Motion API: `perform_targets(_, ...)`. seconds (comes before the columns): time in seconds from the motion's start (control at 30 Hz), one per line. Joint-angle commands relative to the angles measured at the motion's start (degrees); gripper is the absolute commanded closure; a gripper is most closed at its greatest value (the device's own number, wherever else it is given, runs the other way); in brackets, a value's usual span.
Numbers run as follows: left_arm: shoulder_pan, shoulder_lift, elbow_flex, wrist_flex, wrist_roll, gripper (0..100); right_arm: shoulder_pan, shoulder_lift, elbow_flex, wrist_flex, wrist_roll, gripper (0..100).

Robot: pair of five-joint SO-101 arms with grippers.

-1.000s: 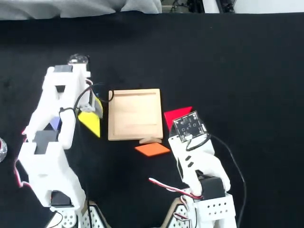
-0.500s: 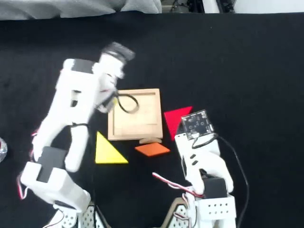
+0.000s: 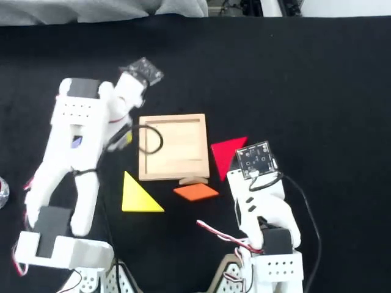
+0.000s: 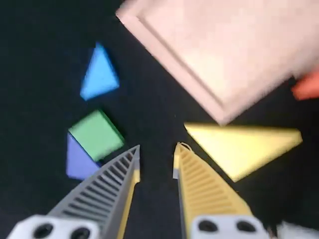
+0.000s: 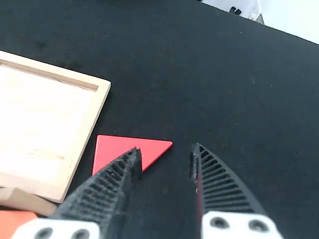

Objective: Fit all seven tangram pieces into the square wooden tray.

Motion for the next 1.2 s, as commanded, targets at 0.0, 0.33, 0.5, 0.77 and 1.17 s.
perform_targets(0.0, -0.75, -11.25, 5.14, 3.34, -1.76, 88, 0.70, 6.55, -0.40, -1.41, -0.53, 82.8)
perform_targets(0.33, -0.57, -45.10, 36.35, -4.22, 20.31, 88, 0.62, 6.55, -0.31, -1.41, -0.53, 82.8)
perform_targets(0.5, -1.01, -48.09, 42.77, -7.74, 24.18, 83, 0.62, 6.55, -0.22, -1.41, -0.53, 82.8)
perform_targets(0.77, 12.35, -31.91, 43.12, -10.02, 16.44, 77, 0.62, 6.55, -0.22, -1.41, -0.53, 82.8)
perform_targets(1.17, 28.00, -28.75, 50.33, -29.10, 9.41, 79, 0.70, 6.55, -0.22, -1.41, -0.18, 82.8)
